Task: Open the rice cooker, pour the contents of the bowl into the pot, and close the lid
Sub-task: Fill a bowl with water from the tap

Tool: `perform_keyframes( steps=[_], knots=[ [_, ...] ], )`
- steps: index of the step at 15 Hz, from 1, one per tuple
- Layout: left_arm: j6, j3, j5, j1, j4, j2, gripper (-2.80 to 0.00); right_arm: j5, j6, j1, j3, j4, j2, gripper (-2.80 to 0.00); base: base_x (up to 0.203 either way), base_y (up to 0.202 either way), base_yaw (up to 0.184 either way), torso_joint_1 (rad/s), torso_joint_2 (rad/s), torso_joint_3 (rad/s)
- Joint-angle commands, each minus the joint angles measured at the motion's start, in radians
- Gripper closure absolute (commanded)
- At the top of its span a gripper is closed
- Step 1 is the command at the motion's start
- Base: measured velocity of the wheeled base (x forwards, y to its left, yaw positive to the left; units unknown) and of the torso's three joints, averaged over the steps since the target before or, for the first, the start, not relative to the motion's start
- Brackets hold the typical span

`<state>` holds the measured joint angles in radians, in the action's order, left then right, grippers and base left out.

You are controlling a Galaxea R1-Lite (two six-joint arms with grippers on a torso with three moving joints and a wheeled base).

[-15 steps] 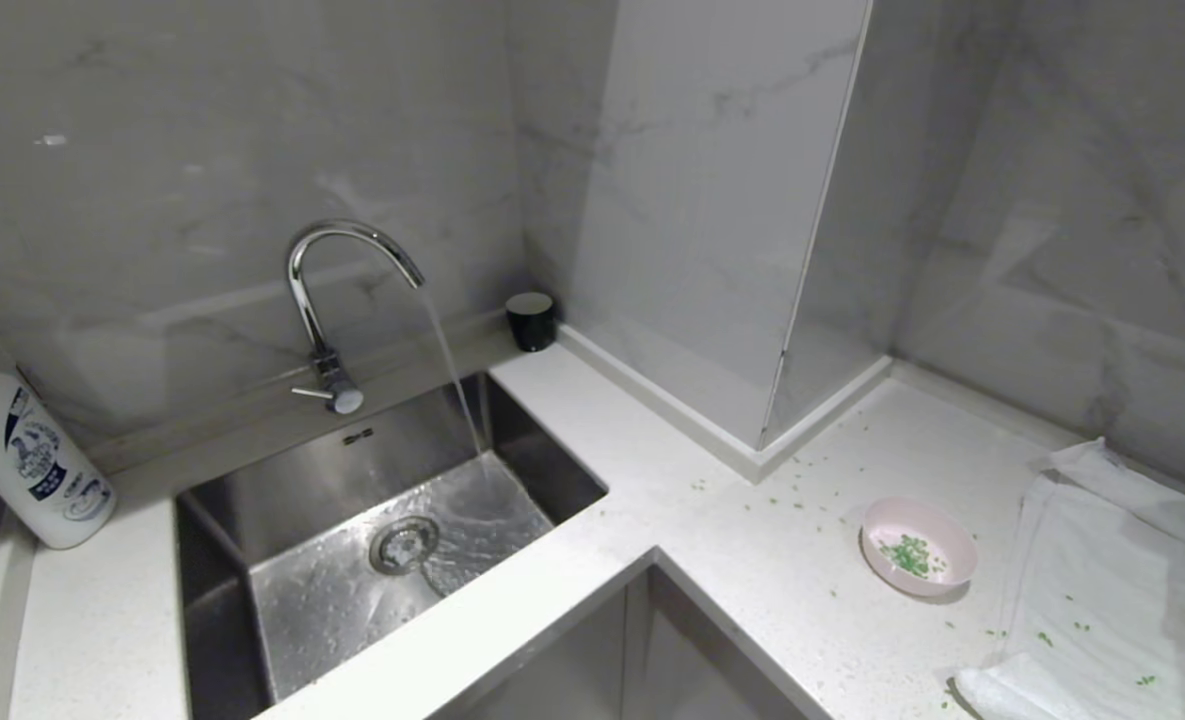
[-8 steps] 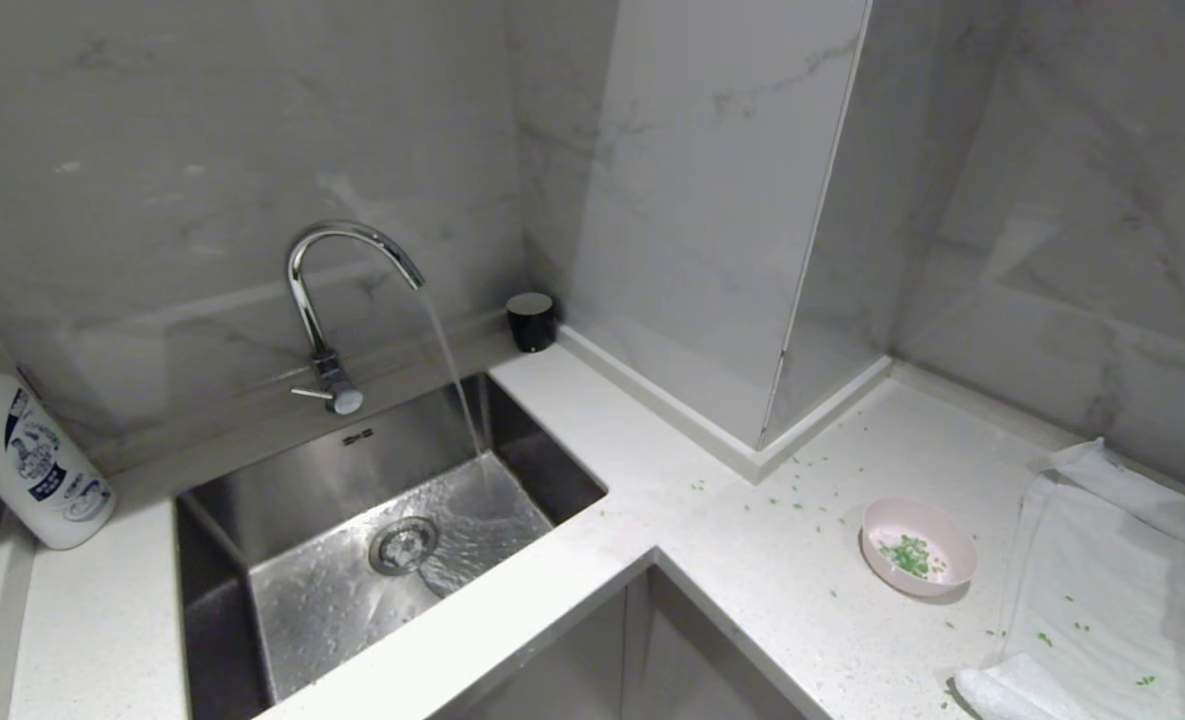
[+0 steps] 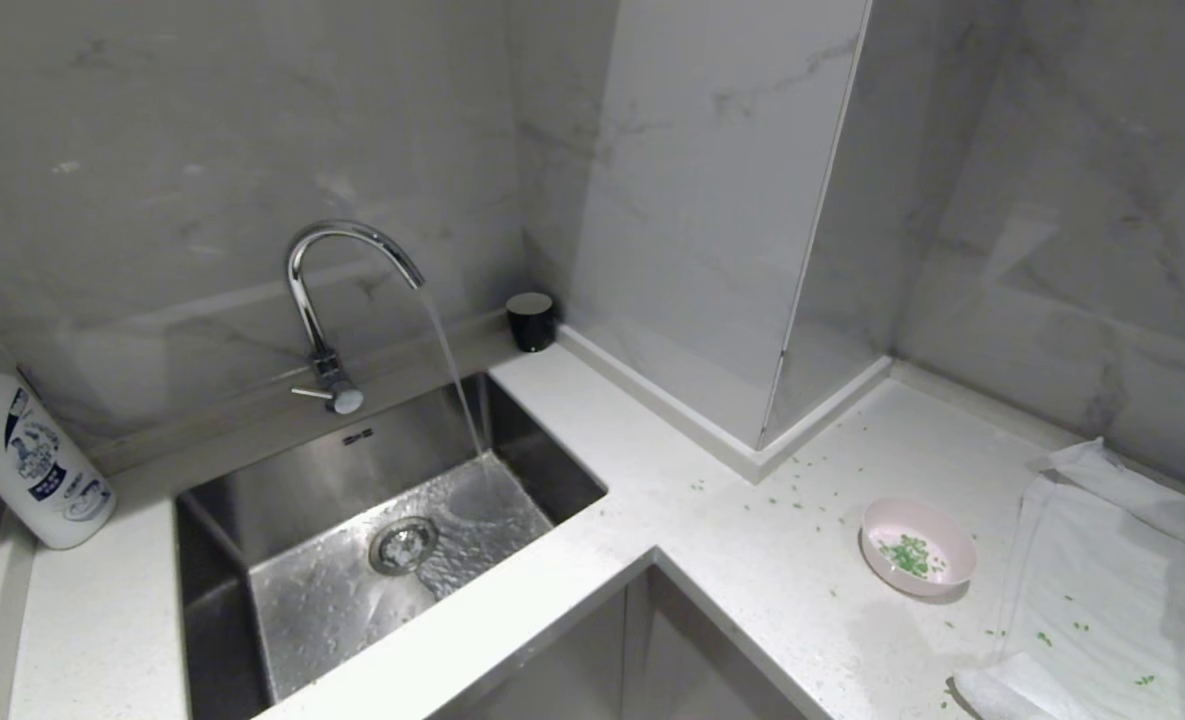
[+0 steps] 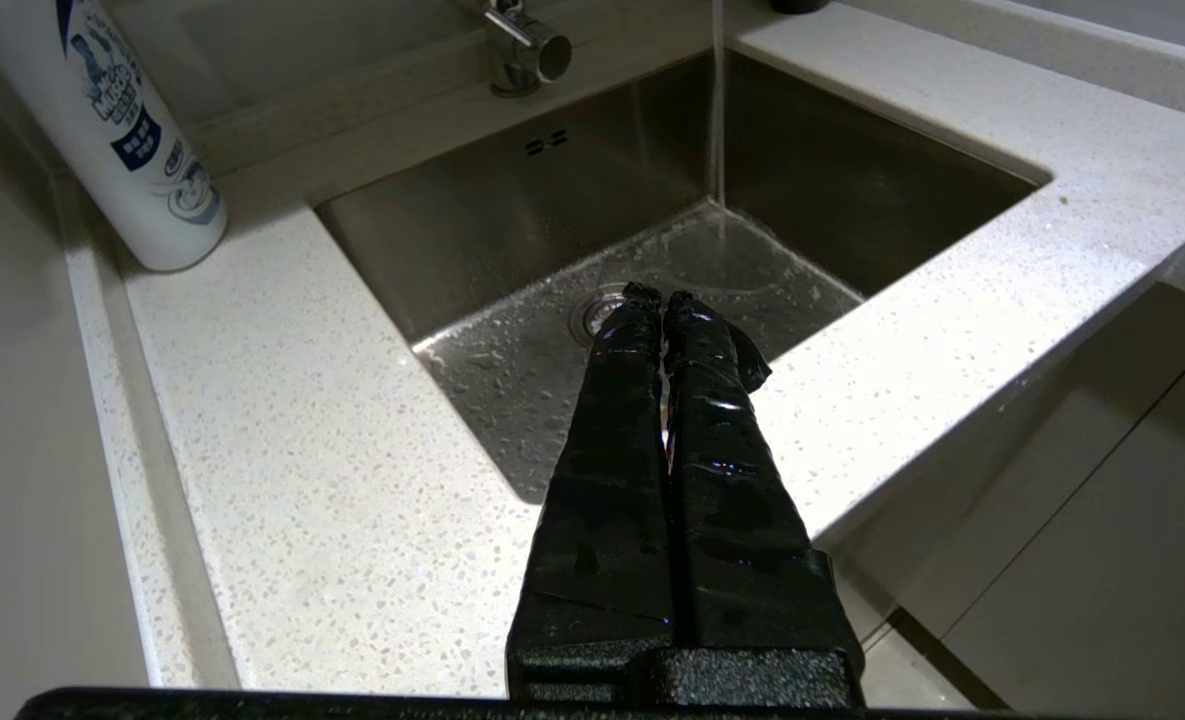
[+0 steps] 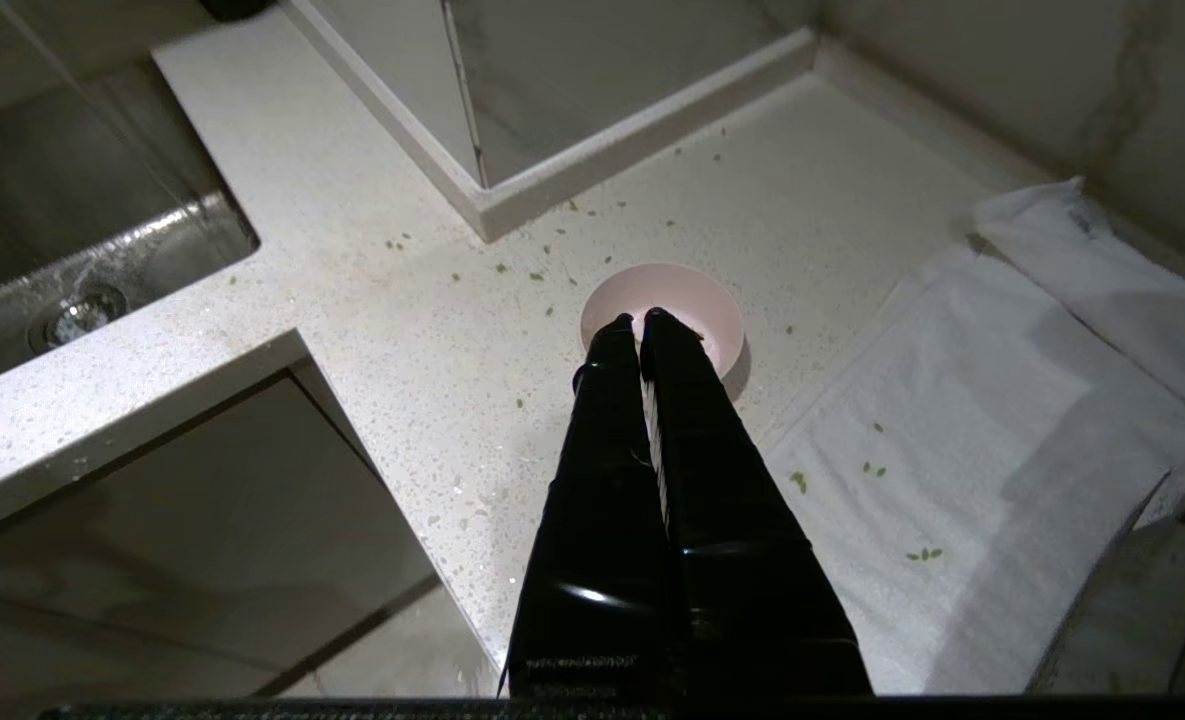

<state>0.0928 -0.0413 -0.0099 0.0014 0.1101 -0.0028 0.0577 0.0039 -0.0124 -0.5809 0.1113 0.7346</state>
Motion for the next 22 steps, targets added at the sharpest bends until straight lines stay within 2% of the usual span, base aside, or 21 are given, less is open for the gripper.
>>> perform_keyframes(
  steps=[1,4,6,11,15,16,22],
  knots=[
    [0.001,0.0,-0.001,0.0,0.002,0.001,0.0,0.001,0.004,-0.038,-0.226,0.063,0.44,0.0,0.0,0.0,0.0,0.0,0.0,0.0],
    [0.0,0.0,-0.002,0.0,0.002,0.004,0.0,0.002,0.003,-0.162,-0.501,0.232,0.729,0.0,0.0,0.0,0.0,0.0,0.0,0.0],
    [0.001,0.0,-0.005,0.002,0.002,0.009,0.0,0.004,0.0,-0.24,-0.569,0.308,0.867,0.0,0.0,0.0,0.0,0.0,0.0,0.0],
    [-0.001,-0.002,-0.005,0.002,0.002,0.009,0.0,0.005,-0.042,-0.279,-0.596,0.338,1.034,0.0,0.0,0.0,0.0,0.0,0.0,0.0],
    [0.001,-0.002,-0.005,0.002,0.002,0.008,0.0,0.011,-0.05,-0.281,-0.514,0.295,1.075,0.0,0.0,0.0,0.0,0.0,0.0,0.0],
    [0.001,-0.002,-0.005,0.001,0.002,0.005,0.0,0.01,-0.055,-0.281,-0.505,0.271,1.095,-2.8,0.0,0.0,0.0,0.0,0.0,0.0],
    [0.0,-0.001,-0.005,0.0,0.002,0.003,0.0,0.013,-0.057,-0.279,-0.509,0.151,1.205,-2.8,0.0,0.0,0.0,0.0,0.0,0.0]
  ],
)
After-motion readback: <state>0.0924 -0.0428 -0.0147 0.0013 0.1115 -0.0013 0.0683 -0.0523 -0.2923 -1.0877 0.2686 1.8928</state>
